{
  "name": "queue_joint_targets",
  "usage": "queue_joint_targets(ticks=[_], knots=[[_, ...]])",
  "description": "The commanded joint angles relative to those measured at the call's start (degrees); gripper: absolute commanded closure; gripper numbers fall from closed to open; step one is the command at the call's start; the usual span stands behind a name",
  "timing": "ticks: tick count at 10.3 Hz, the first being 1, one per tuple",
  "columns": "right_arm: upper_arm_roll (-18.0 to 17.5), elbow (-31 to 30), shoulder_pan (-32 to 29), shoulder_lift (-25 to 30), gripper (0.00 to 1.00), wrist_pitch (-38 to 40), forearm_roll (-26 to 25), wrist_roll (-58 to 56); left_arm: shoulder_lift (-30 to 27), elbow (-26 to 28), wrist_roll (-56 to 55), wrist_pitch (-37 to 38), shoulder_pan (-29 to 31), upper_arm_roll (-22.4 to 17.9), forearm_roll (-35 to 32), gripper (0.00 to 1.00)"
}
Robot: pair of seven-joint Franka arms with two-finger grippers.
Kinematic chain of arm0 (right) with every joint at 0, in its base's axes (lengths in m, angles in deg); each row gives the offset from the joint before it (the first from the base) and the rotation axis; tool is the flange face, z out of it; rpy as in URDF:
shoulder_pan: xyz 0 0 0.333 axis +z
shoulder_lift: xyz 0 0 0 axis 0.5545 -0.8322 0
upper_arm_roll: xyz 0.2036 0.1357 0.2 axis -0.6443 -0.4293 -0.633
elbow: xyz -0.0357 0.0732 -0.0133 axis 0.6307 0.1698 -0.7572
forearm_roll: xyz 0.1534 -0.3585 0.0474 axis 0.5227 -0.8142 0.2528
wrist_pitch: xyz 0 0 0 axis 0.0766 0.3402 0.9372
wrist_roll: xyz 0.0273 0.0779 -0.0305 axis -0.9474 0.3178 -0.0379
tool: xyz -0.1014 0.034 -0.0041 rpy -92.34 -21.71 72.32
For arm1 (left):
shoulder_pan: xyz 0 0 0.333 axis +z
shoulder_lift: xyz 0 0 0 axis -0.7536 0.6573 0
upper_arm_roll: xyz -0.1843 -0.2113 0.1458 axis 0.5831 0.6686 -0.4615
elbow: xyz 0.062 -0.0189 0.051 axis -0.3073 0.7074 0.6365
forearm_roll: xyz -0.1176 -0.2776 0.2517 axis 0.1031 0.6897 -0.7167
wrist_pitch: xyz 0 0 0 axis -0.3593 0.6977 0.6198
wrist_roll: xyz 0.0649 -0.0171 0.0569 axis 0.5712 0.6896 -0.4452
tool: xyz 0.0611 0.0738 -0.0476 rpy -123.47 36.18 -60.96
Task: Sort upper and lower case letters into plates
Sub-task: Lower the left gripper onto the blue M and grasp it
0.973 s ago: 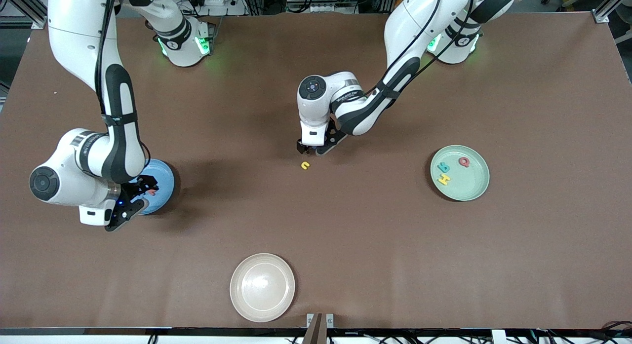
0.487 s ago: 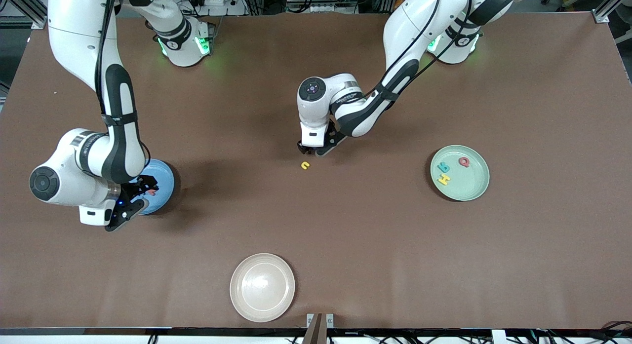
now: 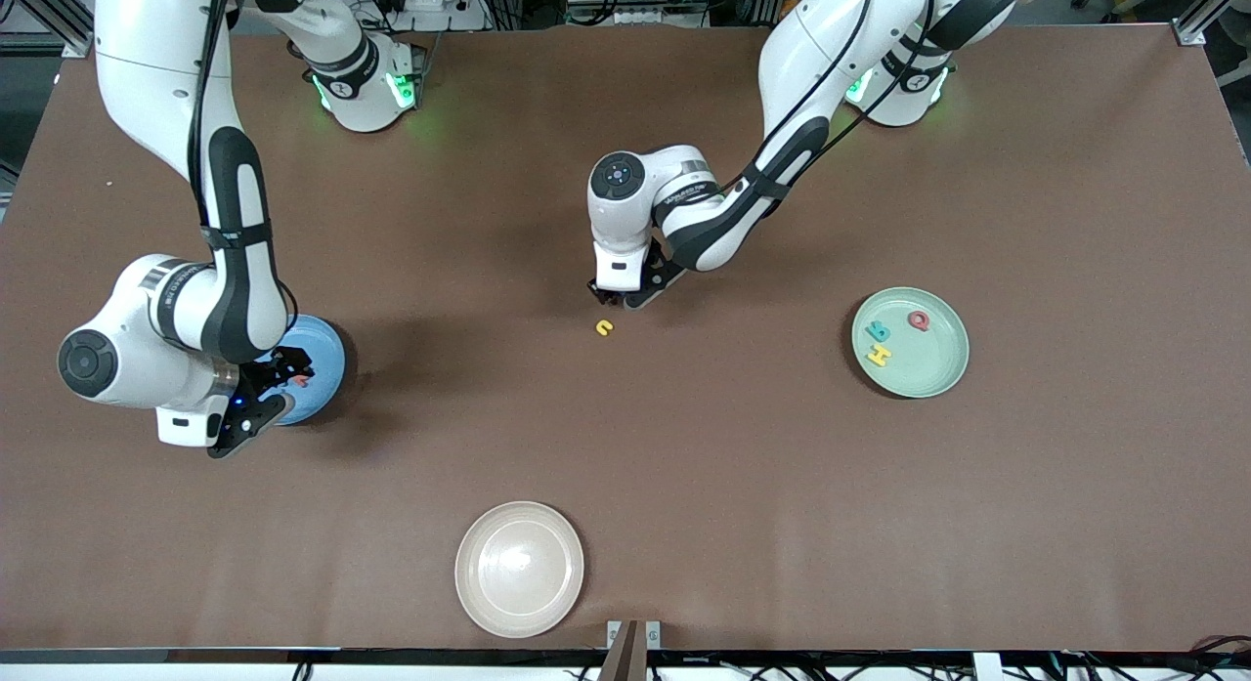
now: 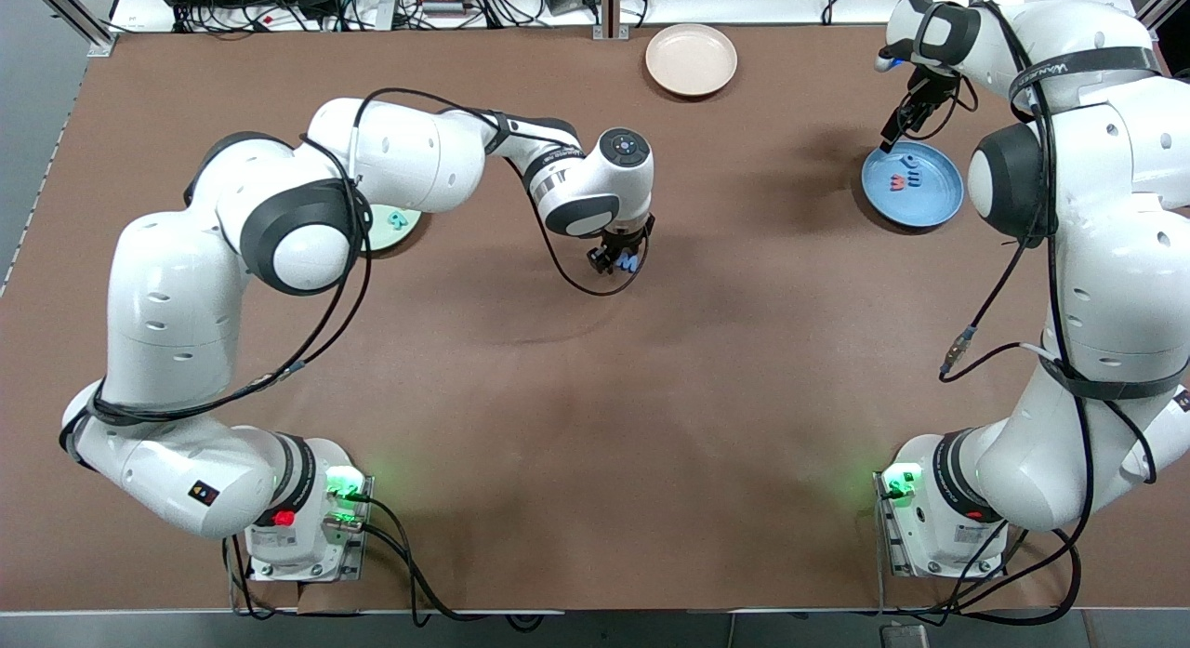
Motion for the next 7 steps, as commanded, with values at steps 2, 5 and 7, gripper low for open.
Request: queue_joint_targets(ticks=[2,5,7], knots=[[-0.1,0.6,-0.2,-0.1,0.00,0.2,-0.9,0.3,1.2,-1.1,-5.3,-0.4,-0.8,-0.5,-0.7,0.39],[0.0,0.7,0.2,-0.1,0.00,0.2,-0.9,0.4,1.7,-2.3,-9.7,-0.4,-1.3,-0.5,0.0,0.39],[0.0,0.7,0.2,-0.1,0.00,0.2,-1.0,0.4,2.4,-3.6,-11.2,-0.4,-2.0,-0.6,0.0,0.39]])
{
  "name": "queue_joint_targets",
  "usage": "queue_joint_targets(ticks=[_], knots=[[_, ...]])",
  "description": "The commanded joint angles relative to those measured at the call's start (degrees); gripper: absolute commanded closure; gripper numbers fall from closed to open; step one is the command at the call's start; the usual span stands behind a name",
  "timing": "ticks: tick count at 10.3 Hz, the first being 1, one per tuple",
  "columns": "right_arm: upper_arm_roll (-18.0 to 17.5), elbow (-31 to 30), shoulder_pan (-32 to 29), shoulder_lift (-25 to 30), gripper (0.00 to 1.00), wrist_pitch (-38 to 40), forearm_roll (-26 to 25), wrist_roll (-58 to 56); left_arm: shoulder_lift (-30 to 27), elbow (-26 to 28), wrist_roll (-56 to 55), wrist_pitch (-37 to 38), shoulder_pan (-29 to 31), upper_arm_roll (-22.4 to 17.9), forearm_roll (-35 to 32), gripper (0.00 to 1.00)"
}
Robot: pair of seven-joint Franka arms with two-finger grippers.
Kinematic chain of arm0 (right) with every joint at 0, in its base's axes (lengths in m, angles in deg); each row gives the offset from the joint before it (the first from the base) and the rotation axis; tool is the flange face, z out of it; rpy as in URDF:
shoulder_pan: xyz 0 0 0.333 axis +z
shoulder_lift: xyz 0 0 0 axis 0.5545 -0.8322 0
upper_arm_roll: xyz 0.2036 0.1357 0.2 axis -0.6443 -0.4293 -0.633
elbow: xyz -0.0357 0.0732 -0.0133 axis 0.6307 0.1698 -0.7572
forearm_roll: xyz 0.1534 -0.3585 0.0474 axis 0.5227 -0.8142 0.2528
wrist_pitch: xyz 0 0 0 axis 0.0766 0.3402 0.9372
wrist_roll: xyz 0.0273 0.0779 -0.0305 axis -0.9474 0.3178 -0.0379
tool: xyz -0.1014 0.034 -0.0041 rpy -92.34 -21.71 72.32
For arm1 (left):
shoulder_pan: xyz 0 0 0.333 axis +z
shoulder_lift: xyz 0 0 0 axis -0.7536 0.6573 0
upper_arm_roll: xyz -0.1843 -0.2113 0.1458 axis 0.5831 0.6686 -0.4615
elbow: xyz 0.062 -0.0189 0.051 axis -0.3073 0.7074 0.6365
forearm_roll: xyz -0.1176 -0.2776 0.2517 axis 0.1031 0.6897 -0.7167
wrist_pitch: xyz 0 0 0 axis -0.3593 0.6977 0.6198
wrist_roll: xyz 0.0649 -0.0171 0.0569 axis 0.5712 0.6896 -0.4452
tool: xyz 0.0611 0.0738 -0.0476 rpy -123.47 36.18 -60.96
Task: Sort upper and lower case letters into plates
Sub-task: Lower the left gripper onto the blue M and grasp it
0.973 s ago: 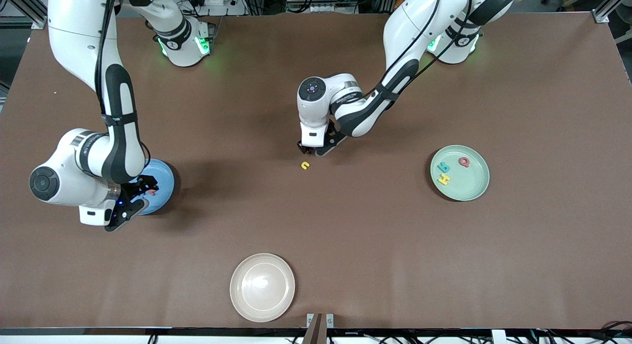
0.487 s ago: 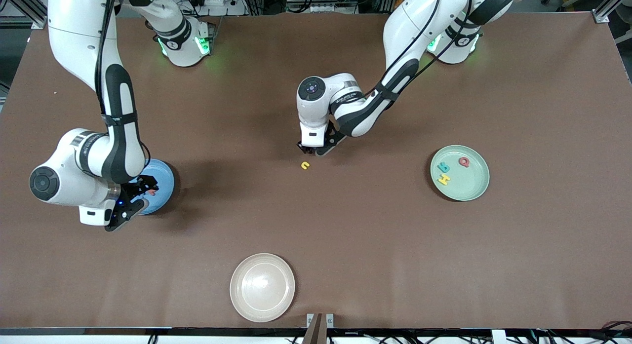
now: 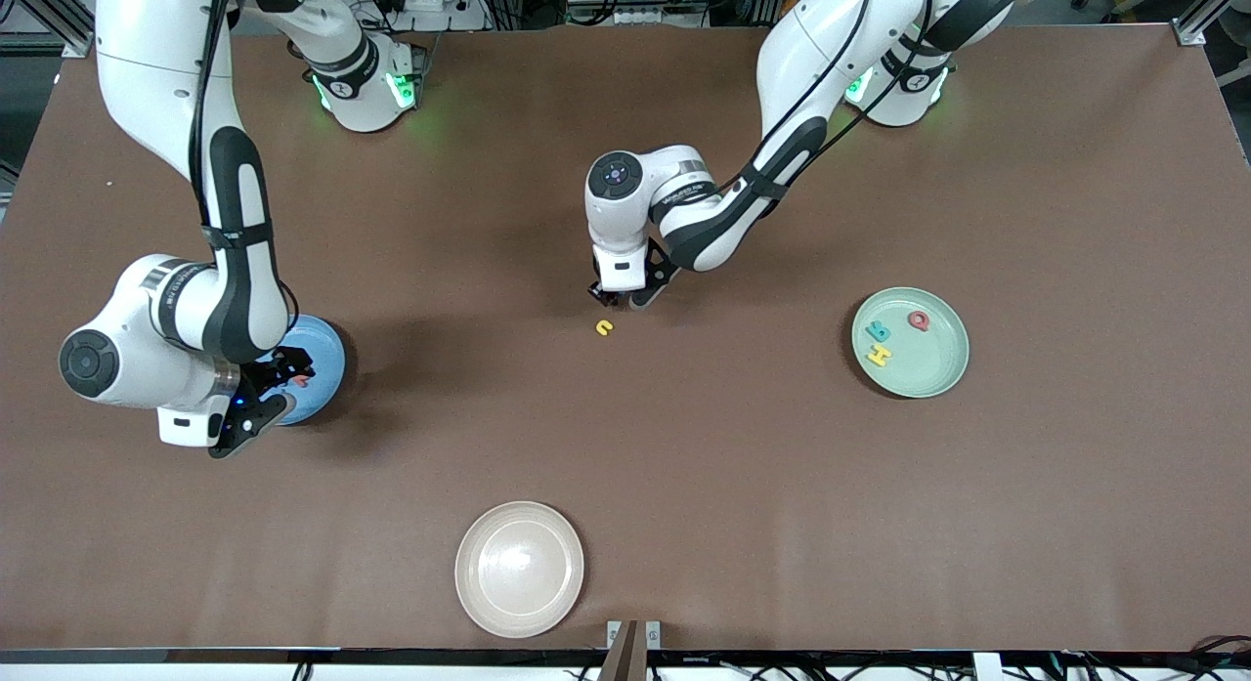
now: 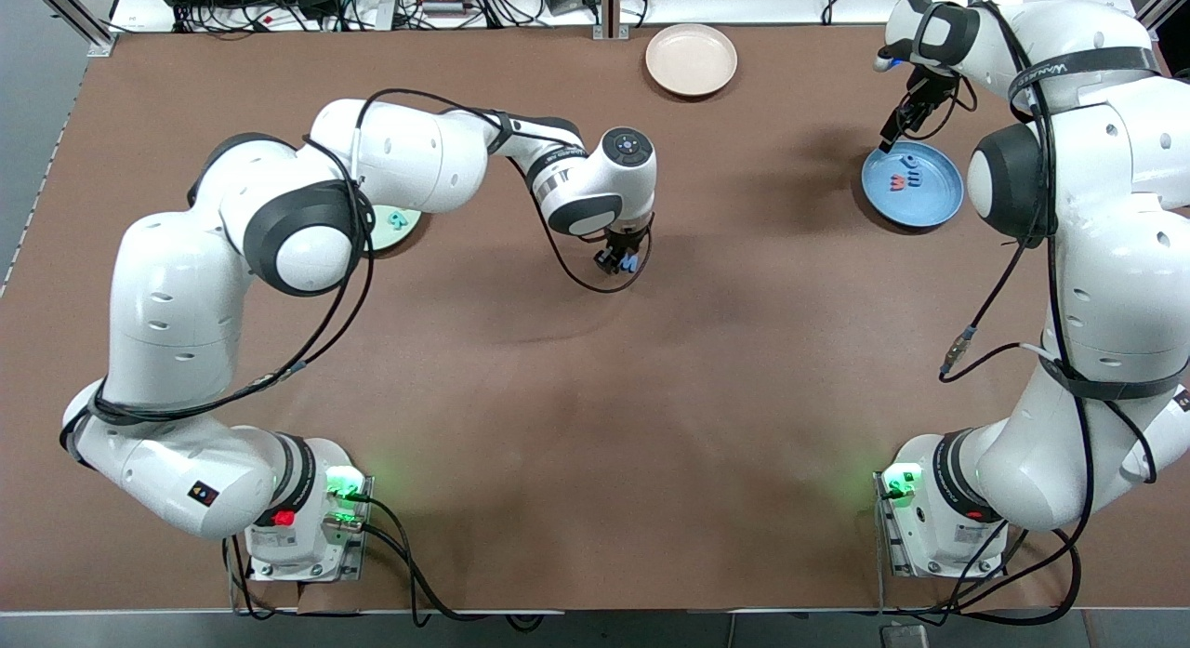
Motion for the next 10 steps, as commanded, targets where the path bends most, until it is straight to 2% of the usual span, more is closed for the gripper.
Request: queue_joint_targets(ticks=[1,3,5,7,10], knots=[[0.1,0.7,0.1,-0.1,0.00,0.2,-0.9,0.4,1.6,-2.5,-1.7,-0.3,-1.3,-0.5,0.0,0.39],[0.1,0.7,0.1,-0.1,0.00,0.2,-0.9,0.4,1.5,-2.5,-0.8,-0.3,-1.1,-0.5,-1.1,0.54],[0.0,0.7,0.1,-0.1,0.00,0.2,-0.9,0.4,1.3,-2.5,5.6,-0.3,-0.6,-0.5,-0.7,0.53],[0.0,0.7,0.2,0.0,0.00,0.3,-0.9,0.4,1.2,-2.5,6.6,-0.3,-0.4,-0.5,-1.1,0.54],[0.0,0.8,1.9,0.5,0.00,0.5,-0.8,3.6,1.2,-2.4,8.6,-0.2,-0.4,-0.5,-1.1,0.85]])
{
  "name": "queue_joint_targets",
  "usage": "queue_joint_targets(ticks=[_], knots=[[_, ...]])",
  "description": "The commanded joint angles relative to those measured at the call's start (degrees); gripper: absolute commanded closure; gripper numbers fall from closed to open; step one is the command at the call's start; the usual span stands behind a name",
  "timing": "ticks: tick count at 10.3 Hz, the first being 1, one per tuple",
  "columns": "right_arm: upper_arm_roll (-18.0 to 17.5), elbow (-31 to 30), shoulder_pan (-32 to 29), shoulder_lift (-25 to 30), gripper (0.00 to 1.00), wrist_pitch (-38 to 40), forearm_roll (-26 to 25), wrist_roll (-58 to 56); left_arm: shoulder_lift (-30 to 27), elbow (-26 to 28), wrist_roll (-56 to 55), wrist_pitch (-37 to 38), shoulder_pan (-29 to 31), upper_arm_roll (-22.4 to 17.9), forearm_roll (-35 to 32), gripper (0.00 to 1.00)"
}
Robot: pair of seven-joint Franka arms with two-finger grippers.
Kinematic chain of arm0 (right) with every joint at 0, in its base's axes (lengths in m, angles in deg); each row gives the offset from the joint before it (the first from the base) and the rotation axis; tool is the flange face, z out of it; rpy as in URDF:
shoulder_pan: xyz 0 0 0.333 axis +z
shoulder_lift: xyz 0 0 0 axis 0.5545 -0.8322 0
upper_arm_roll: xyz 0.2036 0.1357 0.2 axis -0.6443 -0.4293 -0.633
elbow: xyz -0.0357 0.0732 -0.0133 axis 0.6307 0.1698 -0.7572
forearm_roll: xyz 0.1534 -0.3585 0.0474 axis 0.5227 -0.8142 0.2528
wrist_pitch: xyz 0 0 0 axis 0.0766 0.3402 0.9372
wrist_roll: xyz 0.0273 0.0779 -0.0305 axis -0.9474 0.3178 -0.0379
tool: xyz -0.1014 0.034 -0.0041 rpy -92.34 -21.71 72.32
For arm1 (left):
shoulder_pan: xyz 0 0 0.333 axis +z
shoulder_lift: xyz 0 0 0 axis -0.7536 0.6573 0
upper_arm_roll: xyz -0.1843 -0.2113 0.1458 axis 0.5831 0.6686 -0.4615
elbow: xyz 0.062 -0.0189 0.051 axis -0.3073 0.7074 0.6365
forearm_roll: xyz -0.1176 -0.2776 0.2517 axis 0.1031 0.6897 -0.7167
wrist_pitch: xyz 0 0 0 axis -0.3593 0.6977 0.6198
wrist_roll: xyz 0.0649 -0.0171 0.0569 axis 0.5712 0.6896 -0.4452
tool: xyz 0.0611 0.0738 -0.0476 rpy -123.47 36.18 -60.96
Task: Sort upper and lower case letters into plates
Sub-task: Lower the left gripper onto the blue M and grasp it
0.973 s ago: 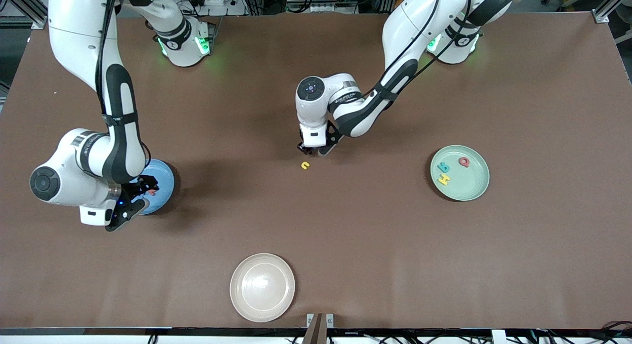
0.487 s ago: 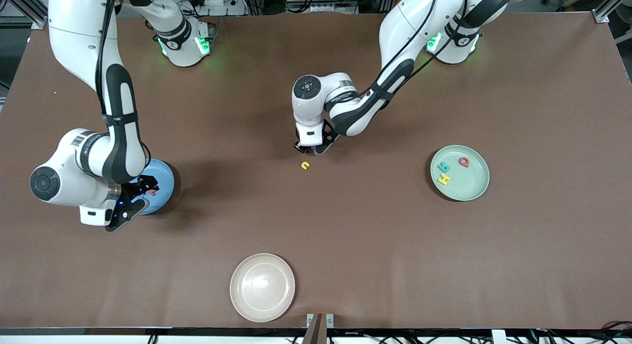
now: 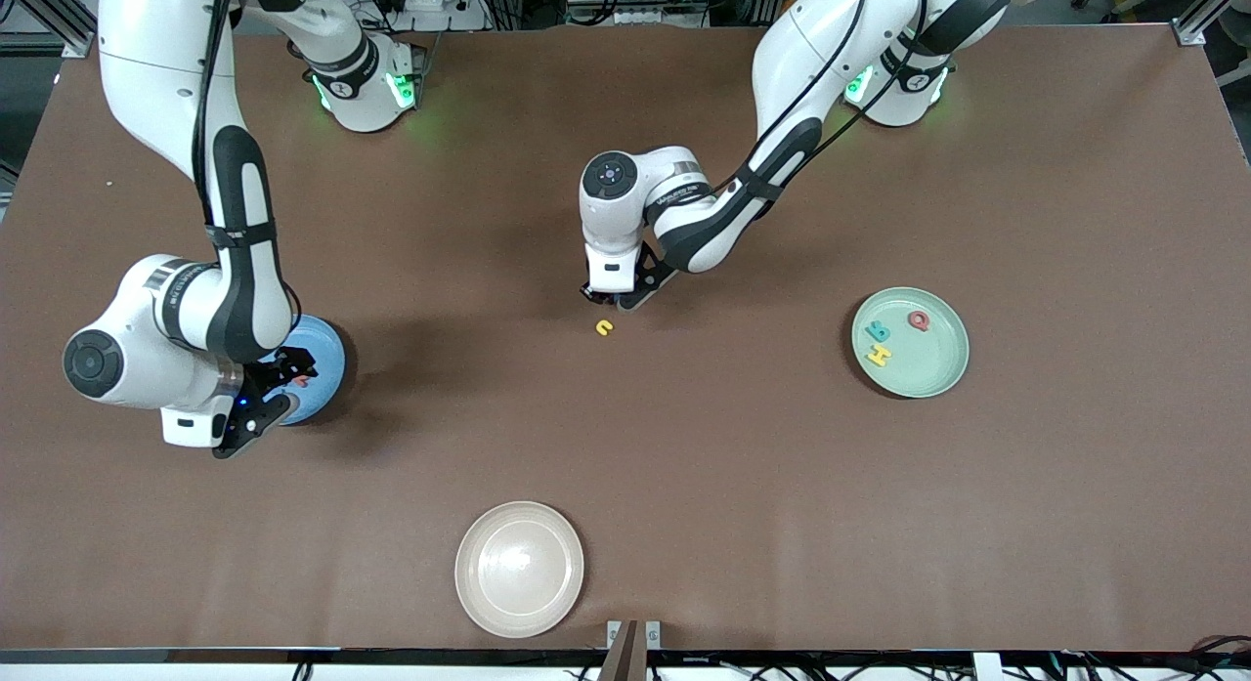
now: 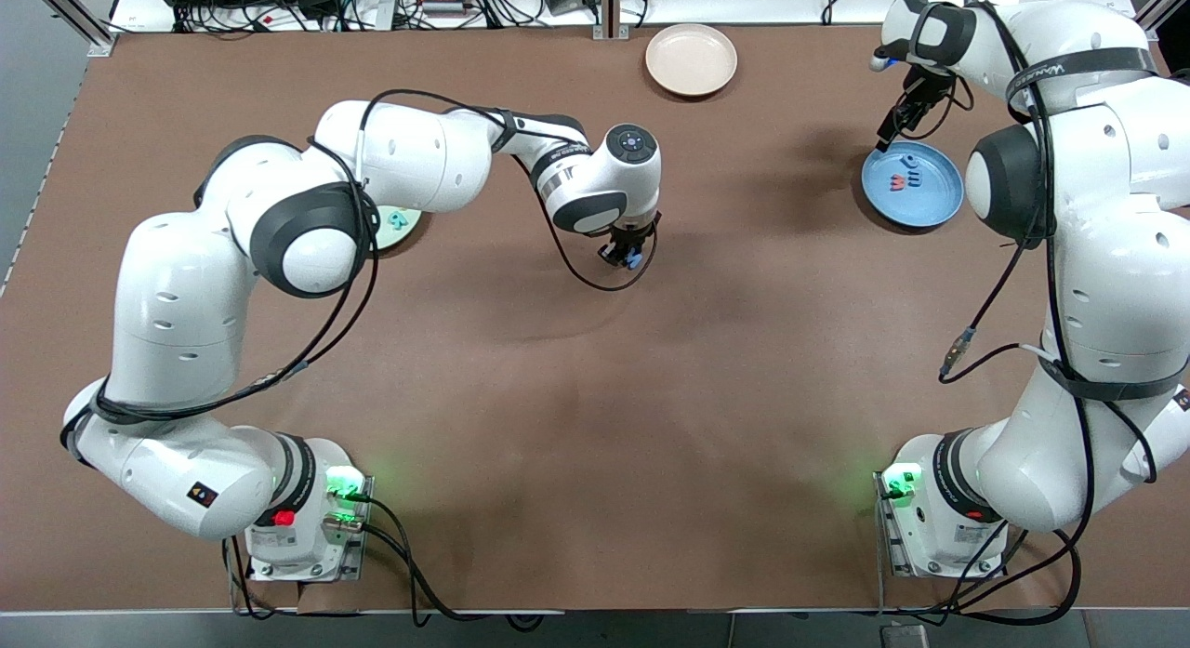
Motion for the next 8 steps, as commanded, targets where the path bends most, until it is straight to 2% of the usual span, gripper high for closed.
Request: queue_joint_targets(ticks=[1,3,6,7,8], knots=[[0.0,0.4,2.0,0.5,0.00,0.6,-0.8,4.2,0.4,-0.8,1.8,0.1,0.0,-0.2,-1.1,0.88],[0.0,0.4,3.3,0.6,0.00,0.7,-0.7,6.6,-0.4,-0.8,3.5,0.8,1.0,-0.1,-0.7,0.93],[0.0,0.4,5.4,0.7,0.00,0.9,-0.4,8.0,-2.0,-0.6,7.0,6.4,3.9,1.8,-0.1,0.94],[0.0,0.4,6.7,0.7,0.00,0.9,-0.3,8.3,-2.7,-0.6,9.3,8.0,7.0,4.3,-0.1,0.94],[0.0,0.3,8.2,1.1,0.00,1.0,-0.2,9.1,-3.3,-0.6,13.3,11.1,12.1,8.6,-0.1,0.94]])
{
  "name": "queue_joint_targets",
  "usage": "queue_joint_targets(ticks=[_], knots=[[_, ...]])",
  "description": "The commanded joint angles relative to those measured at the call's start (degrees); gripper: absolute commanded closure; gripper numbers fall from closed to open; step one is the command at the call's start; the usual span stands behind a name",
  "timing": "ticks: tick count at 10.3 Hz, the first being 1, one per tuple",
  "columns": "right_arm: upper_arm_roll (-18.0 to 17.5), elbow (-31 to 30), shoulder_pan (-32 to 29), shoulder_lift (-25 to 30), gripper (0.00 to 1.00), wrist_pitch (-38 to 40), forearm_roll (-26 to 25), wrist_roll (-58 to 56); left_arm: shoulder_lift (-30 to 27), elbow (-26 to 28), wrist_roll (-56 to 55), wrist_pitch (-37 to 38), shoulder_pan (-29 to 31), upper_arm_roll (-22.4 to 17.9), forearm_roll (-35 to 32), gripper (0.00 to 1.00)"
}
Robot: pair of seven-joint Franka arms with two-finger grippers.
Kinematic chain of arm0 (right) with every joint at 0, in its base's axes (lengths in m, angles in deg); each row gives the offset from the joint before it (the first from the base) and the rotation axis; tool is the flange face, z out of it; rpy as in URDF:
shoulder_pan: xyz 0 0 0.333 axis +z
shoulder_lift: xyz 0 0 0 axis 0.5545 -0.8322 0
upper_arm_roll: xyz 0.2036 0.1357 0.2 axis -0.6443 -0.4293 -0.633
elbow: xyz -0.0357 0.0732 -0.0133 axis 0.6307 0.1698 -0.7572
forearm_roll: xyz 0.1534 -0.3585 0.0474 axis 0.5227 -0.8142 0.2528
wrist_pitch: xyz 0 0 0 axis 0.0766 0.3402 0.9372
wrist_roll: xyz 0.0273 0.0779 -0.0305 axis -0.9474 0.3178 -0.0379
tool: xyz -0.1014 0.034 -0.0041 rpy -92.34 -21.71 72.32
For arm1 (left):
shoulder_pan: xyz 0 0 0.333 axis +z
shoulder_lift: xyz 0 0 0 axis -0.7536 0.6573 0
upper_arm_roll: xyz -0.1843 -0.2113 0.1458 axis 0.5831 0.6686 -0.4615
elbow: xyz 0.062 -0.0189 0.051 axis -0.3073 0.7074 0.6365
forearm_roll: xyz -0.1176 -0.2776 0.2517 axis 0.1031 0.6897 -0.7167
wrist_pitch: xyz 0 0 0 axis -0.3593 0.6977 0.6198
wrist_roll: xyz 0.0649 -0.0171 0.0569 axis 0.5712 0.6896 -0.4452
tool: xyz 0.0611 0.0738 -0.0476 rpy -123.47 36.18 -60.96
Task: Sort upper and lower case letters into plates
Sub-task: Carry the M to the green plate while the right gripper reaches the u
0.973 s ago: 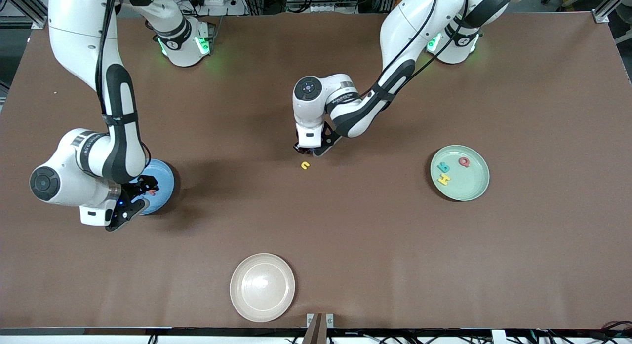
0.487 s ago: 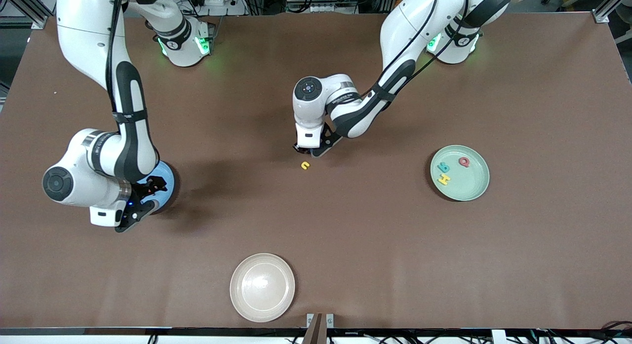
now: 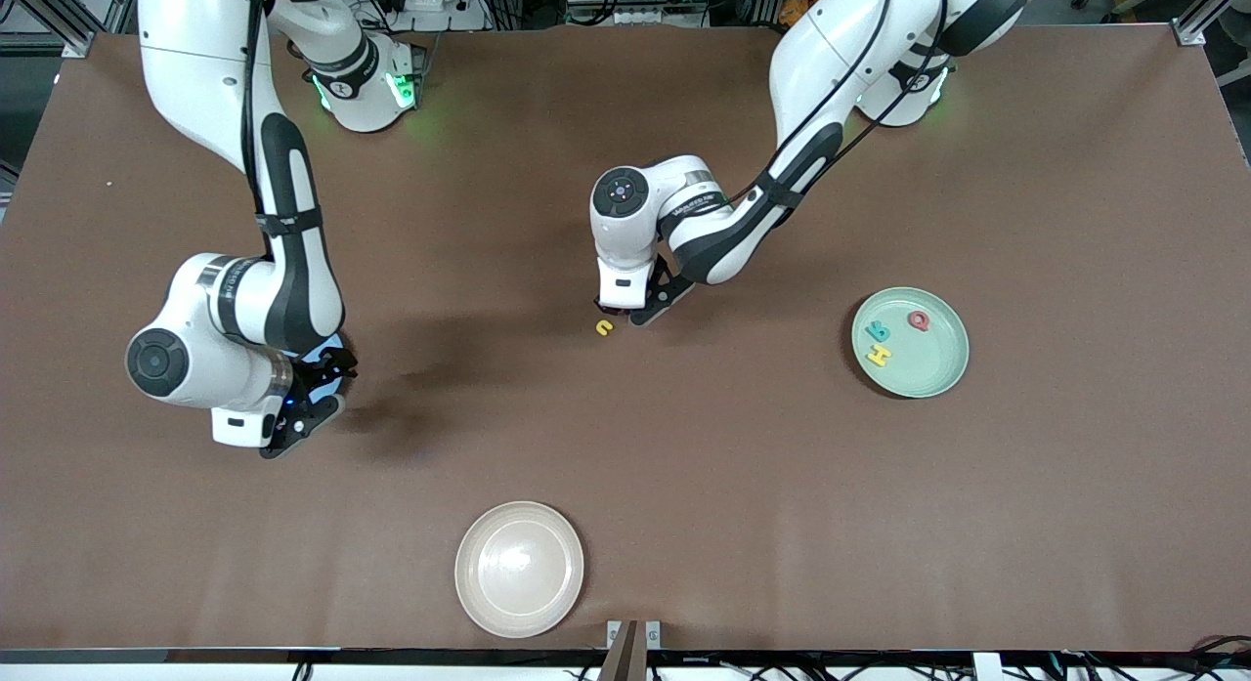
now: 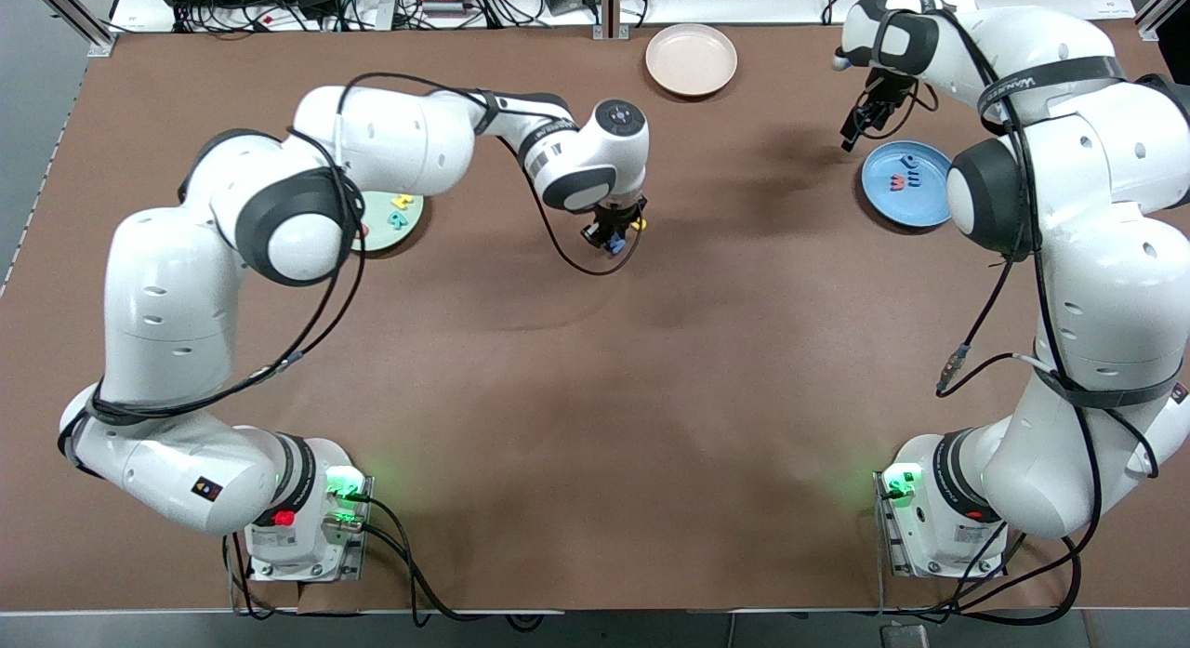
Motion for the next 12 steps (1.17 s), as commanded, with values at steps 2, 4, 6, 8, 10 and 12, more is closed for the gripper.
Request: queue_joint_targets(ticks=[2,4,6,8,10,12], knots=[[0.1,-0.1,6.3,1.8,0.00,1.1,-0.2,4.2,-2.4,0.9,15.1,11.8,21.3,15.9,-0.2,0.94],[0.1,0.1,10.8,2.5,0.00,1.1,-0.2,4.2,-2.4,1.9,25.8,18.1,31.2,20.0,-0.2,0.94],[0.1,0.5,17.2,2.5,0.00,0.5,0.0,4.4,-2.7,2.1,34.3,25.2,37.2,21.4,-0.6,0.98],[0.1,2.5,23.5,2.1,0.00,0.2,0.0,11.3,-4.3,3.6,46.7,28.4,44.6,22.5,-0.7,0.97],[0.0,2.9,29.3,0.6,0.00,-3.4,0.0,21.4,-6.6,6.3,59.7,29.9,51.8,22.6,-1.0,0.97],[-1.2,2.9,32.3,-2.1,0.00,-8.3,0.0,27.7,-7.6,10.4,69.8,27.8,59.4,22.6,-4.1,0.97]])
